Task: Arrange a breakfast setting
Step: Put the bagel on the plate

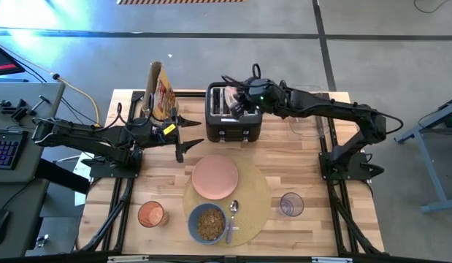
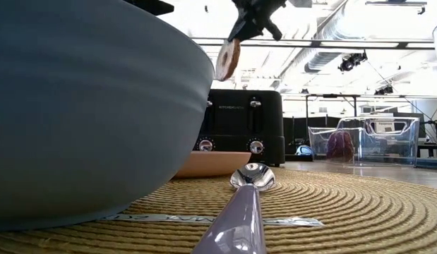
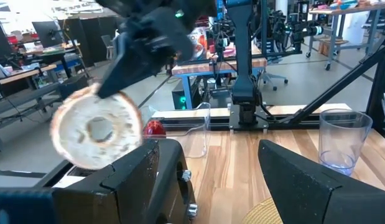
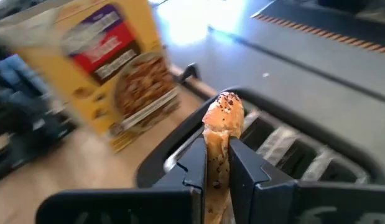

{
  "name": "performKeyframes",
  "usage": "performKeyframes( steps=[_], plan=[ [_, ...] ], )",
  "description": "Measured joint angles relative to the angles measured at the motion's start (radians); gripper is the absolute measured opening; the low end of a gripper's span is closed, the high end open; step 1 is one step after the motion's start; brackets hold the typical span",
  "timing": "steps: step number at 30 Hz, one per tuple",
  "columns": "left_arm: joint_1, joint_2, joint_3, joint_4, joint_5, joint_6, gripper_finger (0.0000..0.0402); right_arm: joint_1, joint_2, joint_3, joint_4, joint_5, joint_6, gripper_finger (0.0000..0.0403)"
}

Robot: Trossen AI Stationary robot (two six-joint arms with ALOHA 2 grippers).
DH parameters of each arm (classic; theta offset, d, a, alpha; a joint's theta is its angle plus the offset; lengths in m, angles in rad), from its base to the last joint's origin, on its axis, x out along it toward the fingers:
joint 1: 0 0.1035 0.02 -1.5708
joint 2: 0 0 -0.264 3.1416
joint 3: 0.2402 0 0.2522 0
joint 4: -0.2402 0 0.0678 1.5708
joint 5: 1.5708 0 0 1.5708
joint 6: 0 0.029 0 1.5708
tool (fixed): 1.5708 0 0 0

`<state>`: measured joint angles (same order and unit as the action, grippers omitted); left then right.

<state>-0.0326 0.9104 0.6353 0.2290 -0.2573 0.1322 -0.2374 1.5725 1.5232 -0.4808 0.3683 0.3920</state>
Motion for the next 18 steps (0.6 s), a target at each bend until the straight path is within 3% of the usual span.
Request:
performKeyframes(
  steps=[12,18],
  plan=[
    [0.000,0.000,0.000,-0.056,0.000,-0.059,0.0264,0.123,-0.006,0.000,-0.123,-0.167,0.080,0.0018],
    [0.000,0.000,0.000,-0.095,0.000,-0.112,0.0264,0.208,-0.006,0.000,-0.123,-0.186,0.102,0.0018]
  ],
)
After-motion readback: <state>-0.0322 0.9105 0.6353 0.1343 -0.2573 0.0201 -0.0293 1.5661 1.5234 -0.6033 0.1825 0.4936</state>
